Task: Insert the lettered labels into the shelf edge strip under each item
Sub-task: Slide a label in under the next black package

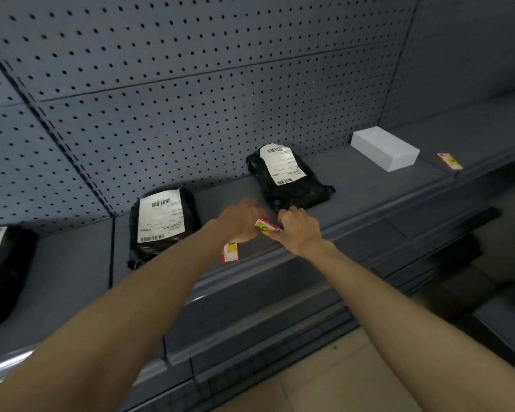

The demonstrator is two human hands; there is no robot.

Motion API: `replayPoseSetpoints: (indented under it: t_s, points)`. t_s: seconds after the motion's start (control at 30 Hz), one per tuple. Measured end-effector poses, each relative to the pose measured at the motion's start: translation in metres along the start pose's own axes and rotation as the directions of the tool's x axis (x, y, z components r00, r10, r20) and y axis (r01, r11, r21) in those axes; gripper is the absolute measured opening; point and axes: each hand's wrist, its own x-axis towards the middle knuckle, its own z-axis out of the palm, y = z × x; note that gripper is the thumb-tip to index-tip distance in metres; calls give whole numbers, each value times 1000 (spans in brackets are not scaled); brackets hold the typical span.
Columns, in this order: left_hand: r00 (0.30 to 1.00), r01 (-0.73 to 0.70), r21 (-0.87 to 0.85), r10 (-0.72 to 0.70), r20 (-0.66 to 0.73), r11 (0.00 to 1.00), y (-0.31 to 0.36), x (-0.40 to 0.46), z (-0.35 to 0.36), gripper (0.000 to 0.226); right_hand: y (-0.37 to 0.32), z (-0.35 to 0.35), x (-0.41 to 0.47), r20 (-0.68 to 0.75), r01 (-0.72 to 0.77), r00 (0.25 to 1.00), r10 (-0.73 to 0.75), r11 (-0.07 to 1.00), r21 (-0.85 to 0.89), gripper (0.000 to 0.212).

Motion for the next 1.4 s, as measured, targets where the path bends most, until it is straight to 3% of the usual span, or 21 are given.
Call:
replayPoseSetpoints:
  t_s: [0.17,0.3,0.47,0.6,0.8,0.93,1.1,1.4]
  points:
    - [1000,27,-7,-27,4,1000,-1,17,-1,41,2,1,10,72,-11,997,9,1000,18,45]
    - [999,44,-70,-43,3,997,-5,19,-4,35,3,-2,15,115,-33,993,14,986,165,36]
    - [984,35,-309,-87,-155,951,-16,-9,-14,13,-1,-14,15,-35,111,994,-105,930,350,6]
    - [956,79,-425,-189,-223,902,-31,-54,-15,4,-24,-17,5,-147,301,954,-263,847,439,3]
    - [855,169,-476,-369,-364,863,-51,-143,5,7,-80,-2,-20,-125,392,915,-384,775,496,7]
    - [694,334,-436,-531,-486,836,-53,-208,32,8,-115,9,-34,-104,485,858,-503,727,487,13]
    - [726,428,-299,-522,-448,853,-44,-252,64,9,-142,22,-51,-76,545,806,-587,687,481,16]
    - [666,484,-224,-522,-533,846,-24,-256,89,14,-132,31,-65,-80,547,818,-569,729,411,16]
